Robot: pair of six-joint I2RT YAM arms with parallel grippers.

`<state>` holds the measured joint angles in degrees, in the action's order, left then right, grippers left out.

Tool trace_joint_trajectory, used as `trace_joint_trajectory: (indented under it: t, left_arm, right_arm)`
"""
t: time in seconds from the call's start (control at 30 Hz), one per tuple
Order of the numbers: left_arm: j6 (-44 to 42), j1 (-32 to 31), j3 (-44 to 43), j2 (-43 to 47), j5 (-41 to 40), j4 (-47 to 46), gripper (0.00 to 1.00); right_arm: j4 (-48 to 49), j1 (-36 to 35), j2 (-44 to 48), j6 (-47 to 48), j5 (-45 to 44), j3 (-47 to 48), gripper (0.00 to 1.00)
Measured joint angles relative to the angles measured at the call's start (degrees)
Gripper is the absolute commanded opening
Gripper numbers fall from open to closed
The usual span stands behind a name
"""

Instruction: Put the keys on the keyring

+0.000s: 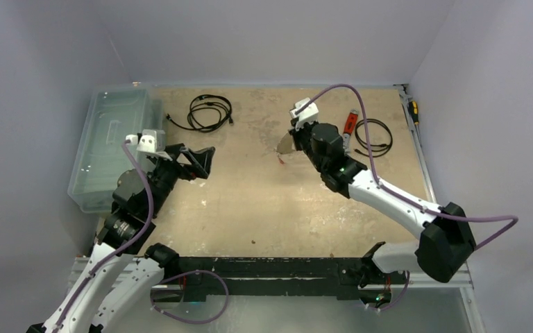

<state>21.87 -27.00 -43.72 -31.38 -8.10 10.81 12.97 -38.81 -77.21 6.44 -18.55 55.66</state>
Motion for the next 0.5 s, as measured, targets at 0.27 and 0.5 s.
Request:
trace_joint_trajectory:
  t: [0.27, 0.5]
  left_arm:
    - [-0.4, 0.0, -0.7, -2.3, 0.0, 1.4, 0.88]
    - [0.6, 0.9, -5.4, -8.9, -5.6, 7.1, 0.99]
  right_arm:
    - [5.0, -5.1, 12.6, 3.3, 3.8, -8.9, 0.00]
    - [8.9, -6.1, 24.6, 0.6, 12.7, -15.4, 0.00]
